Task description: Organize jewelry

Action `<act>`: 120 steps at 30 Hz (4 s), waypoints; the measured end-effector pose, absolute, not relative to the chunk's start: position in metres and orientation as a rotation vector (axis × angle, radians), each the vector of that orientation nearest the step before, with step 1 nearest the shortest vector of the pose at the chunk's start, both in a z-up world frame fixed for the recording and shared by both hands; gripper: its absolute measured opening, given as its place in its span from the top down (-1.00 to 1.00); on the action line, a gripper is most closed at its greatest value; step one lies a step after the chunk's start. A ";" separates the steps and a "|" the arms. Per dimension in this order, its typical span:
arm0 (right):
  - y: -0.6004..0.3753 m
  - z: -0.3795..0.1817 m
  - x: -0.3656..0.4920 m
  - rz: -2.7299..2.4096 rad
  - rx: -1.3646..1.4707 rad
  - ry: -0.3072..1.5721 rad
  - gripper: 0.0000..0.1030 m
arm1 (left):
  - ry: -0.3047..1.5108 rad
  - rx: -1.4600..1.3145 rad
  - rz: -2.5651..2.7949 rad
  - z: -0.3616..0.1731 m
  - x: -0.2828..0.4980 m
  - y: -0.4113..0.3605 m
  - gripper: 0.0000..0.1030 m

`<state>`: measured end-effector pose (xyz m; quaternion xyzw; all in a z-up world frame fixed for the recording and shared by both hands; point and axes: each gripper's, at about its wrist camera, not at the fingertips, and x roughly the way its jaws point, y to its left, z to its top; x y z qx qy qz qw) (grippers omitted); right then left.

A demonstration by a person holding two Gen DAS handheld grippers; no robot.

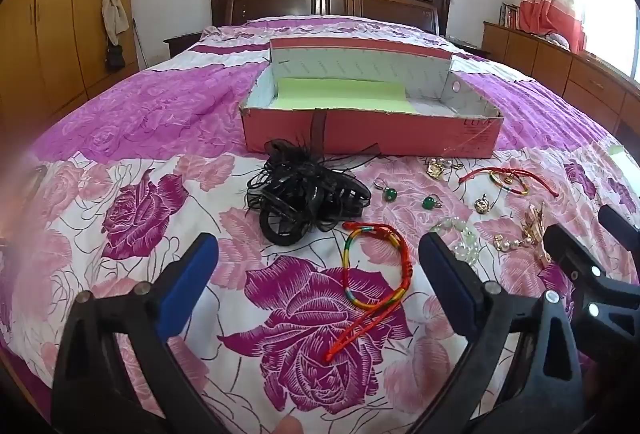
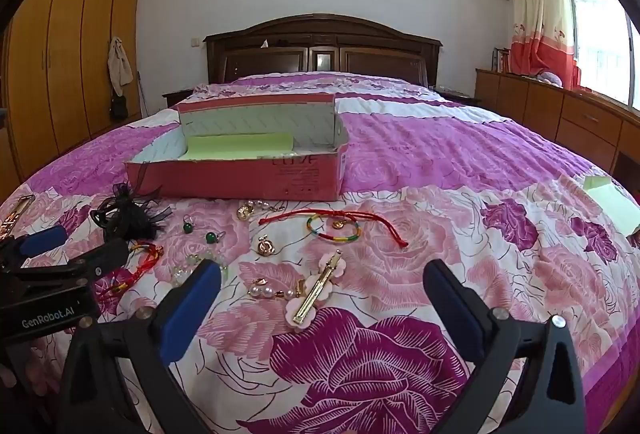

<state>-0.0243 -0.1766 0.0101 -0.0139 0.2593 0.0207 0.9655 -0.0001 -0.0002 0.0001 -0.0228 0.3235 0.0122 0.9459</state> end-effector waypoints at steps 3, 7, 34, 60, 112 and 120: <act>-0.176 0.010 -0.024 0.041 -0.032 0.527 -1.00 | 0.660 -0.050 0.028 0.000 0.000 0.000 -0.82; -0.177 0.010 -0.024 0.041 -0.030 0.529 -1.00 | 0.657 -0.054 0.030 0.003 0.001 0.004 -0.82; -0.176 0.010 -0.024 0.043 -0.029 0.533 -1.00 | 0.657 -0.053 0.029 0.004 0.001 0.006 -0.82; -0.176 0.008 -0.022 0.043 -0.029 0.534 -1.00 | 0.653 -0.053 0.030 0.002 0.000 0.004 -0.82; -0.186 0.032 -0.010 0.050 -0.013 0.537 -1.00 | 0.675 -0.040 0.021 0.018 0.021 0.019 -0.82; -0.195 0.037 0.013 0.060 0.004 0.587 -1.00 | 0.727 -0.060 -0.009 0.021 0.043 0.025 -0.82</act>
